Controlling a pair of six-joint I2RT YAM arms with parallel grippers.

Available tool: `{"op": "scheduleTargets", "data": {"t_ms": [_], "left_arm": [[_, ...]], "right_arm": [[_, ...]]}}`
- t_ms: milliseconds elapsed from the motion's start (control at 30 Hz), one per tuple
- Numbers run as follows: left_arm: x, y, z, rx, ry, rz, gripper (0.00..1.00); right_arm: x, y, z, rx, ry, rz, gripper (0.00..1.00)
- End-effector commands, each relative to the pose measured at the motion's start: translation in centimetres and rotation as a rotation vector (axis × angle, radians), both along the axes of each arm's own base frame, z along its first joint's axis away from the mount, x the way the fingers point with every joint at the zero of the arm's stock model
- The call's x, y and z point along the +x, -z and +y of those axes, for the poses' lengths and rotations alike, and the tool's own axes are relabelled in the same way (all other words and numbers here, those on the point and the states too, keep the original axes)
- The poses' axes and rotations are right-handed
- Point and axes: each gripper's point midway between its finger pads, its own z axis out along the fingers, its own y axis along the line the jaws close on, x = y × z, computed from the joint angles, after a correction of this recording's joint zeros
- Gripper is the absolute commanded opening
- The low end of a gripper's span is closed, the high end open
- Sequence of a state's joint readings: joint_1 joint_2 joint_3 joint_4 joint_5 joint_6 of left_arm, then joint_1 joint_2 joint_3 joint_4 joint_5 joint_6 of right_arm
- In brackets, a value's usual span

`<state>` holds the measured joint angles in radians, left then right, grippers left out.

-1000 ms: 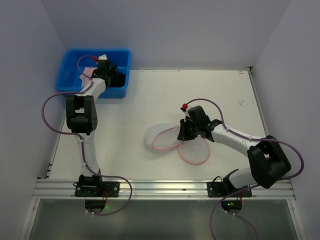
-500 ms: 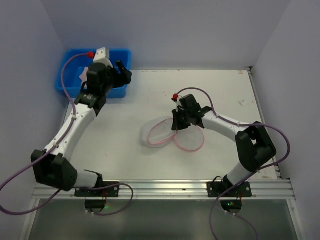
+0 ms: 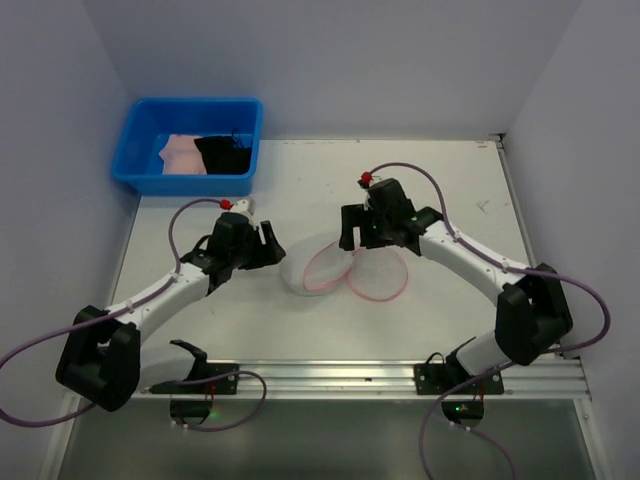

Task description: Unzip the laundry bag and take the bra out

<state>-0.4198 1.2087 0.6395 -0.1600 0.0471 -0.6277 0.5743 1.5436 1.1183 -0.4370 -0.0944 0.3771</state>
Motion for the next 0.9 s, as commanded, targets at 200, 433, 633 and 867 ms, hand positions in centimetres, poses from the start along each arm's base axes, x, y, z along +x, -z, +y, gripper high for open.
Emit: {"op": "scheduleTargets", "data": {"t_ms": [200, 433, 633, 867], "left_arm": [[2.0, 0.4, -3.4, -0.089, 0.045, -0.064, 0.66], [2.2, 3.3, -4.4, -0.066, 0.068, -0.019, 0.59], [1.8, 6.5, -4.5, -0.020, 0.065, 0.042, 0.42], [0.7, 6.7, -1.9, 0.072, 0.015, 0.039, 0.00]], "right_arm": [[-3.7, 2.5, -9.5, -0.027, 0.443, 0.087, 0.91], [-5.2, 4.5, -11.7, 0.037, 0.610, 0.102, 0.89], [-5.8, 5.9, -13.5, 0.045, 0.723, 0.121, 0.86], [-5.5, 6.6, -12.3, 0.107, 0.690, 0.156, 0.83]]}}
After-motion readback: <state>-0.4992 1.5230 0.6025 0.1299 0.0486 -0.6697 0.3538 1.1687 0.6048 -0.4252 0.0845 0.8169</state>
